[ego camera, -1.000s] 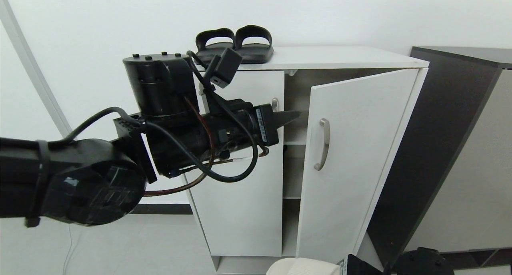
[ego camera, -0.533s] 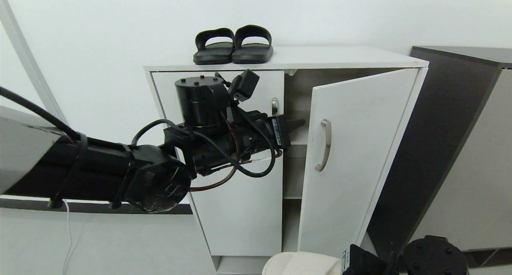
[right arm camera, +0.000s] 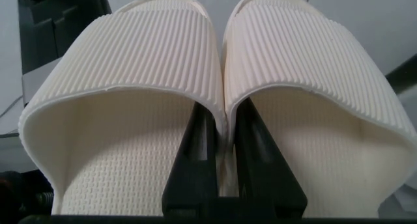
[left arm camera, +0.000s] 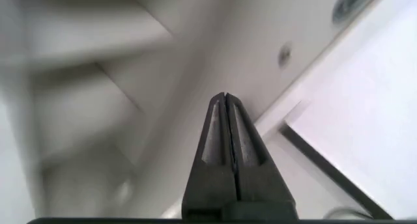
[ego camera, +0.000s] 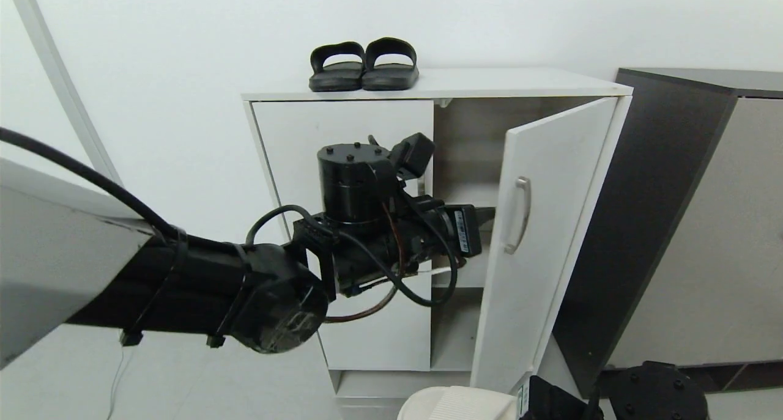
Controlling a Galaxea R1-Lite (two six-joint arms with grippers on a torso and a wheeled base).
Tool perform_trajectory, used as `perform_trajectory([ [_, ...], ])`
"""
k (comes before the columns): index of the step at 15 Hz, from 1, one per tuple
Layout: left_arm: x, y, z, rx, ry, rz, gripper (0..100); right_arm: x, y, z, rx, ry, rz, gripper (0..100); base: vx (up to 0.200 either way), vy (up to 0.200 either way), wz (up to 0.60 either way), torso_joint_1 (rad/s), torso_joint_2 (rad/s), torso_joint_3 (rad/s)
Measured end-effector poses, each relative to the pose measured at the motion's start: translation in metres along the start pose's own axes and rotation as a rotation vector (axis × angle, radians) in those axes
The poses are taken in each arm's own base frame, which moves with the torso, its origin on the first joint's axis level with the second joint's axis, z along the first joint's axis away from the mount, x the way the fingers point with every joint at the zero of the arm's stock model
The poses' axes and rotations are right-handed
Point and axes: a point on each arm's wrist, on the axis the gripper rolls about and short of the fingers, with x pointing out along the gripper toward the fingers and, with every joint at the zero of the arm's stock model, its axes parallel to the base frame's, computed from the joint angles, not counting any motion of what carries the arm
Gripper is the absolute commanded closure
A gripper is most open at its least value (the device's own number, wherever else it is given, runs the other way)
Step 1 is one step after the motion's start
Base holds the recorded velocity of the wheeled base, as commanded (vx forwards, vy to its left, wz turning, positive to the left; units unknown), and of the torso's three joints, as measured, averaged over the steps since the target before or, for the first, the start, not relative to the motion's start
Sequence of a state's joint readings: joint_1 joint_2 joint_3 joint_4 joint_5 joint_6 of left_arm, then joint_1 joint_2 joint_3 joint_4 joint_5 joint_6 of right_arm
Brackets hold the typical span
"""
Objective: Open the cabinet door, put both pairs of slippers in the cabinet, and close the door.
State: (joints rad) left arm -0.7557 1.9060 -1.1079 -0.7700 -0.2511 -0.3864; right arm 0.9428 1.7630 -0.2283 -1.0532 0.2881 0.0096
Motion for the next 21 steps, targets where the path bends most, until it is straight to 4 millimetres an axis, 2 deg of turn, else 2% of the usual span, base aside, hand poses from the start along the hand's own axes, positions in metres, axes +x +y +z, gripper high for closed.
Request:
perform_trajectory([
  [2, -0.002, -0.029, -0.007, 0.010, 0.010, -0.054, 100, 0.001, 0.001, -0.001, -0.001, 0.005, 0.003, 100, -0.100, 0.000, 0.00, -0.004, 0.00, 0.004],
  [4, -0.005, -0.038, -0.006, 0.021, 0.000, -0.077, 100, 0.003, 0.000, -0.002, -0.005, 0.011, 0.003, 100, 0.000, 0.000, 0.00, 0.000, 0.00, 0.000],
  [7, -0.013, -0.020, 0.004, 0.029, -0.065, -0.037, 100, 0.003, 0.000, -0.003, -0.004, 0.015, 0.002, 100, 0.000, 0.000, 0.00, 0.000, 0.00, 0.000],
  [10, -0.039, -0.008, 0.013, 0.036, -0.098, 0.016, 100, 0.009, -0.005, 0.000, -0.001, 0.006, -0.032, 100, 0.000, 0.000, 0.00, 0.000, 0.00, 0.000],
  [13, -0.089, -0.007, 0.023, 0.082, -0.097, 0.099, 100, 0.028, -0.023, 0.019, 0.055, -0.063, -0.317, 100, 0.000, 0.000, 0.00, 0.000, 0.00, 0.000],
  [16, -0.161, -0.014, 0.023, 0.122, -0.107, 0.262, 100, 0.055, -0.045, 0.042, 0.157, -0.169, -0.532, 100, 0.000, 0.000, 0.00, 0.000, 0.00, 0.000],
  [21, -0.274, -0.023, -0.009, 0.176, -0.196, 0.681, 100, 0.076, -0.075, 0.053, 0.197, -0.224, -0.779, 100, 0.000, 0.000, 0.00, 0.000, 0.00, 0.000],
])
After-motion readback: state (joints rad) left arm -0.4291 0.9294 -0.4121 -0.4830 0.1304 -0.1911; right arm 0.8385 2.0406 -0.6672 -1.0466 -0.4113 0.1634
